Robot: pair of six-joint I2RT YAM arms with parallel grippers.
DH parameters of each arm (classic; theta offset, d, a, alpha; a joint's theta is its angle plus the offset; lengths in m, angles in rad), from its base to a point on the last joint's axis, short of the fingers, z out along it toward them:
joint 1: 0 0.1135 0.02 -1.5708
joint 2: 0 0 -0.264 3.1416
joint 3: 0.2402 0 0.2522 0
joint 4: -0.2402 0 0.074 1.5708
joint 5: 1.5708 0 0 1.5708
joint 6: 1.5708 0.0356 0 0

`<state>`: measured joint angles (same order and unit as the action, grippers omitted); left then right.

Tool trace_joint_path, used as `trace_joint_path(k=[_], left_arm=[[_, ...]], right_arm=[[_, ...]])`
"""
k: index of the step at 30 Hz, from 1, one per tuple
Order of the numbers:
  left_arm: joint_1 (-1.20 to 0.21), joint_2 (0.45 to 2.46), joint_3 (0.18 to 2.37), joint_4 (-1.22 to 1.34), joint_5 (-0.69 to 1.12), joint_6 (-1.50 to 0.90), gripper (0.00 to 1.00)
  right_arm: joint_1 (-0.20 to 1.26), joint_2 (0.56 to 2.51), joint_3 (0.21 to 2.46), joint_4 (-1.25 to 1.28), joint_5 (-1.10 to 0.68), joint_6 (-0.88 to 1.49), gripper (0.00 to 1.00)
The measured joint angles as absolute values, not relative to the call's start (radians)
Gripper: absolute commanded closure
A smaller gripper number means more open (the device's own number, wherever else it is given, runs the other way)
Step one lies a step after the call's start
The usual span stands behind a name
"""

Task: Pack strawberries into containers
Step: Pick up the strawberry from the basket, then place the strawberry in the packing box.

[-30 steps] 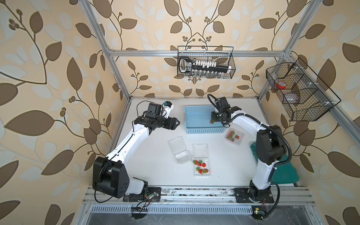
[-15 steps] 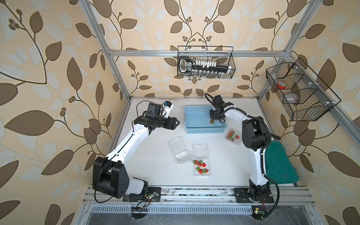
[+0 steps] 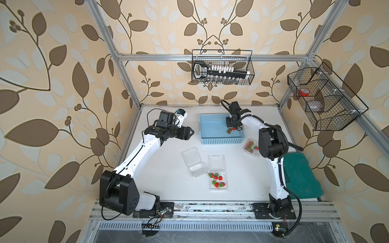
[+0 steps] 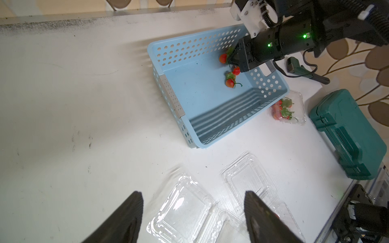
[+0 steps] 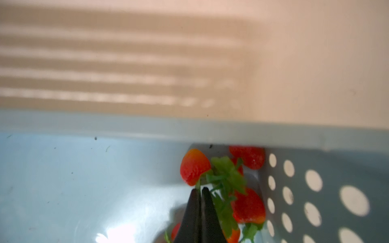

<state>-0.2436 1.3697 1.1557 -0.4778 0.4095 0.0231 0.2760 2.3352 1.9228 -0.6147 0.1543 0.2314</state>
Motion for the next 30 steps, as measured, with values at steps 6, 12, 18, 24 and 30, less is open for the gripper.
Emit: trace_joint_path(k=[6,12,18,24,30], left_arm=[[-0.244,1.369,1.156,-0.478,0.41,0.023,0.23],[-0.244,1.361,1.156,-0.478,0.41,0.023,0.23],[-0.244,1.355,1.156,-0.478,0.41,0.023,0.23],[-0.244,1.354,1.156,-0.478,0.41,0.023,0.23],[-0.244,1.353,1.156,-0.479,0.409,0.023,0.23]], right_arm=[[0.274,2.326,1.922,-0.609,0.099,0.231,1.0],[0.274,2.272,1.907,-0.592,0.033,0.235,1.0],[0.275,2.198,1.853,-0.562,-0.047,0.235,1.0],[0.31,2.038,1.65,-0.524,-0.105,0.224,1.0],[0.45,1.758,1.385,-0.495,-0.14,0.21,1.0]])
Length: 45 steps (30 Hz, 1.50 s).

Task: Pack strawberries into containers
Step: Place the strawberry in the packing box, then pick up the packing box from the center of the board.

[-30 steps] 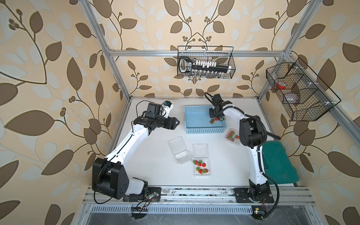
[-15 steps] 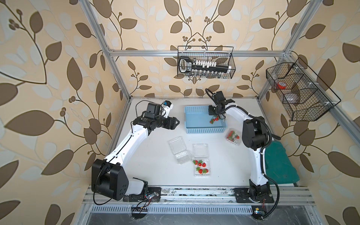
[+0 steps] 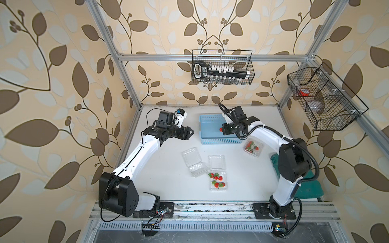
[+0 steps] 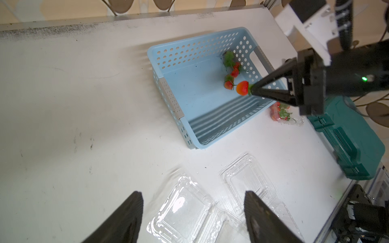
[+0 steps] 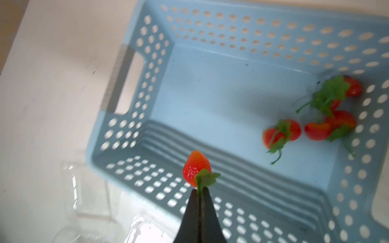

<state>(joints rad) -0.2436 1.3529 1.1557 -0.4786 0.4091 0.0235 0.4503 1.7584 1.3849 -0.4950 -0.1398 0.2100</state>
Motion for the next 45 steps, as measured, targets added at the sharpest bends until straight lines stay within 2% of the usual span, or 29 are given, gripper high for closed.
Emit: trace_joint_path(k=[9,16,20,22,24,26,30,34,38,45], left_arm=[[-0.244,1.348,1.156,-0.479,0.409,0.023,0.23],[-0.244,1.348,1.156,-0.479,0.409,0.023,0.23],[-0.244,1.348,1.156,-0.479,0.409,0.023,0.23],[-0.244,1.348,1.156,-0.479,0.409,0.023,0.23],[-0.244,1.348,1.156,-0.479,0.409,0.023,0.23],[-0.244,1.348,1.156,-0.479,0.409,0.023,0.23],[-0.244,1.347,1.156,-0.479,0.41,0.022,0.23],[-0.244,1.346,1.156,-0.479,0.411,0.022,0.23],[-0.249,1.342,1.156,-0.478,0.411,0.022,0.23],[-0.257,1.341,1.156,-0.478,0.411,0.022,0.23]], right_arm=[[0.72,1.325,0.985,-0.52,-0.169,0.262,1.0],[0.897,1.232,0.802,-0.53,-0.175,0.381,0.99],[0.954,1.253,0.774,-0.518,-0.167,0.415,0.86],[0.976,1.274,0.769,-0.505,-0.165,0.428,0.75],[0.99,1.296,0.768,-0.493,-0.162,0.437,0.65],[0.998,1.311,0.767,-0.488,-0.159,0.447,0.59],[0.999,1.294,0.767,-0.486,-0.129,0.463,0.54],[0.964,1.234,0.762,-0.491,-0.085,0.486,0.53],[0.862,1.2,0.729,-0.493,-0.074,0.52,0.58],[0.816,1.307,0.69,-0.495,-0.087,0.566,0.66]])
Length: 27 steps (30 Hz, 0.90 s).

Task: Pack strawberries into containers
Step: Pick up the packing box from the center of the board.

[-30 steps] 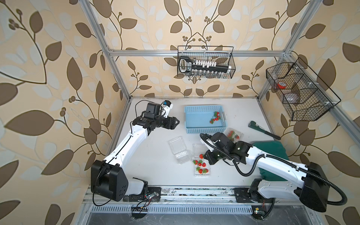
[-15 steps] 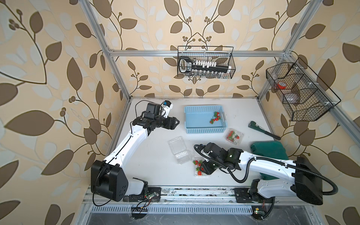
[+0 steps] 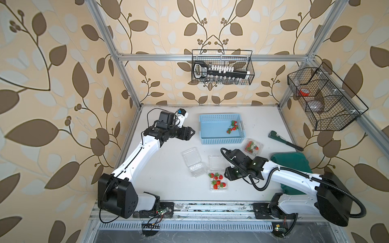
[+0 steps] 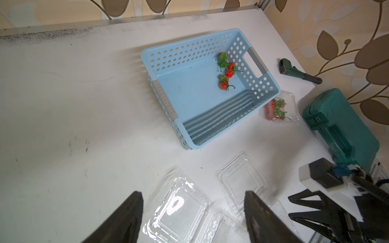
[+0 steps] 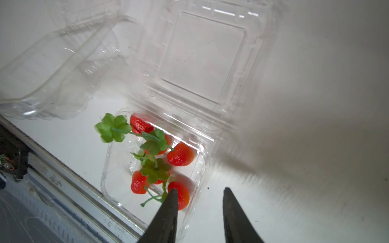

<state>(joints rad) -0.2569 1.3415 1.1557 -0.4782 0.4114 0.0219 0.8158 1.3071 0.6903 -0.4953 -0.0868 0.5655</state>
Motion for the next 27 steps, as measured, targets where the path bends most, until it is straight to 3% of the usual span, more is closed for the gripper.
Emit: trace_joint_path(k=[9,19,27], left_arm=[[-0.263,1.341,1.156,-0.478,0.411,0.022,0.23],[-0.27,1.341,1.156,-0.478,0.411,0.022,0.23],[-0.283,1.367,1.156,-0.479,0.446,0.022,0.22]], right_arm=[[0.816,1.421,0.688,-0.462,-0.105,0.584,0.69],[0.816,1.456,0.71,-0.48,-0.086,0.584,0.9],[0.815,1.395,0.775,-0.579,-0.033,0.559,0.93]])
